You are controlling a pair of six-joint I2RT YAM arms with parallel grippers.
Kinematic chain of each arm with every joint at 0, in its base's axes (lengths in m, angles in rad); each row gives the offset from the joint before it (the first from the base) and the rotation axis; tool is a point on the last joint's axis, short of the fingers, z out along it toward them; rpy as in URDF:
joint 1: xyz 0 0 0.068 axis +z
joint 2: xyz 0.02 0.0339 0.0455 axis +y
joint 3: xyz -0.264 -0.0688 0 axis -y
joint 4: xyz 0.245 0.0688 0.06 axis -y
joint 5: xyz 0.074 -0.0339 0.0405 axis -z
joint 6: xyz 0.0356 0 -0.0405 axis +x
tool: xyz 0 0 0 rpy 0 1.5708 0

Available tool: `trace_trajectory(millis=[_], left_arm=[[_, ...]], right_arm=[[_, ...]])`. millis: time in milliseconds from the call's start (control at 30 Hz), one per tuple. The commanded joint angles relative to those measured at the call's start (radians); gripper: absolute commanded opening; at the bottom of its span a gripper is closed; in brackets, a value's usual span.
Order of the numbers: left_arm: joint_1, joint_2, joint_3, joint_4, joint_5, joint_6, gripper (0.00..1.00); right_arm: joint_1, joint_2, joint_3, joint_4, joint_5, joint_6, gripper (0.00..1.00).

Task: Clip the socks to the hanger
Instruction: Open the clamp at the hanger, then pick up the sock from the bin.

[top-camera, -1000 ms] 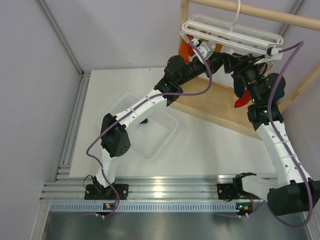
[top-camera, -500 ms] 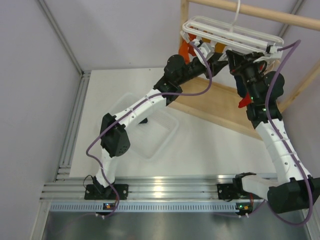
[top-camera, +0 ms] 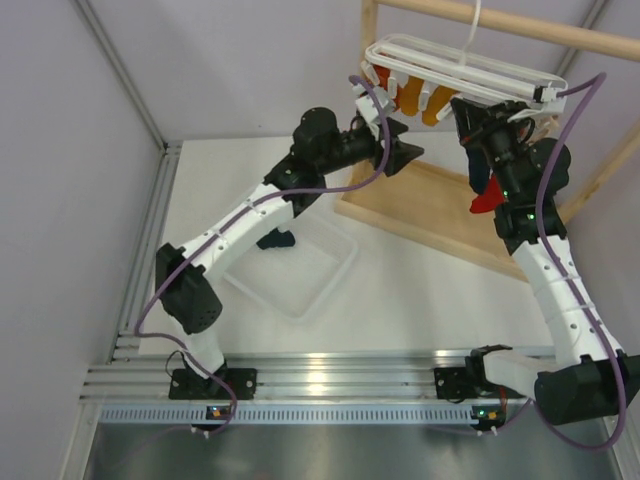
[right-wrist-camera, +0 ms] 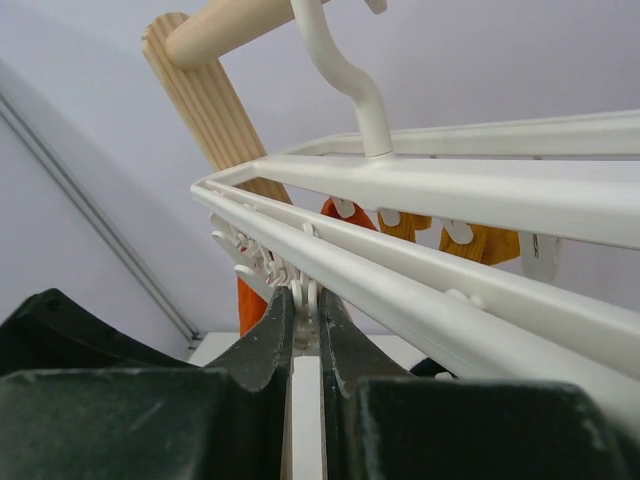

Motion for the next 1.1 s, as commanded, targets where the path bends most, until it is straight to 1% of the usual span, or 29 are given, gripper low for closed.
trace_trajectory(millis=[0,67,100,133,167,200,233,300,367,400,433,467,500,533,600,633,700,833,1067], left_arm=[[0.079,-0.154,-0.070,-0.119,0.040,-0.054,0.66],[0.113,-0.214,-0.144,-0.195,0.051,-0.073,0.65],[0.155,-0.234,-0.169,-0.220,0.055,-0.091,0.65],[0.176,-0.274,-0.214,-0.283,0.060,-0.099,0.64],[0.201,-0.294,-0.238,-0.311,0.062,-0.102,0.64],[0.250,-0.317,-0.262,-0.338,0.054,-0.093,0.63],[0.274,-0.358,-0.309,-0.377,0.054,-0.079,0.62],[0.343,-0.391,-0.347,-0.504,0.042,0.005,0.61],[0.391,-0.423,-0.388,-0.584,0.035,0.076,0.60],[0.443,-0.432,-0.405,-0.660,0.040,0.157,0.60],[0.468,-0.437,-0.429,-0.693,0.029,0.191,0.60],[0.518,-0.432,-0.436,-0.737,0.032,0.255,0.59],[0.541,-0.423,-0.436,-0.806,0.032,0.281,0.59],[0.563,-0.397,-0.436,-0.834,0.029,0.301,0.56],[0.604,-0.377,-0.445,-0.857,-0.010,0.323,0.54],[0.610,-0.359,-0.462,-0.854,-0.036,0.326,0.52],[0.611,-0.337,-0.482,-0.837,-0.092,0.337,0.50],[0.611,-0.229,-0.494,-0.802,-0.182,0.317,0.46],[0.604,-0.073,-0.465,-0.750,-0.205,0.272,0.44]], right_arm=[[0.004,-0.004,0.055,-0.005,-0.033,0.020,0.00],[0.003,-0.007,0.055,-0.010,-0.039,0.017,0.00],[0.001,-0.009,0.058,-0.017,-0.040,0.017,0.00],[0.000,-0.004,0.060,-0.022,-0.051,0.014,0.00],[0.001,-0.006,0.063,-0.028,-0.054,0.011,0.00],[0.000,-0.006,0.063,-0.033,-0.056,0.011,0.00],[-0.001,-0.009,0.064,-0.033,-0.060,0.009,0.00],[-0.001,-0.009,0.066,-0.037,-0.076,0.005,0.00],[-0.001,-0.010,0.066,-0.048,-0.086,0.001,0.00],[-0.001,-0.012,0.066,-0.051,-0.091,0.000,0.00],[-0.001,-0.012,0.066,-0.057,-0.094,-0.002,0.00],[-0.002,-0.013,0.064,-0.060,-0.102,-0.005,0.00],[-0.001,-0.013,0.064,-0.062,-0.105,-0.003,0.00],[-0.001,-0.015,0.066,-0.063,-0.108,-0.006,0.00],[0.001,-0.016,0.066,-0.068,-0.113,-0.008,0.00],[0.000,-0.016,0.066,-0.070,-0.113,-0.009,0.00],[-0.001,-0.015,0.067,-0.076,-0.114,-0.008,0.00],[0.001,-0.016,0.069,-0.086,-0.114,-0.017,0.00],[0.000,-0.015,0.074,-0.110,-0.119,-0.035,0.00]])
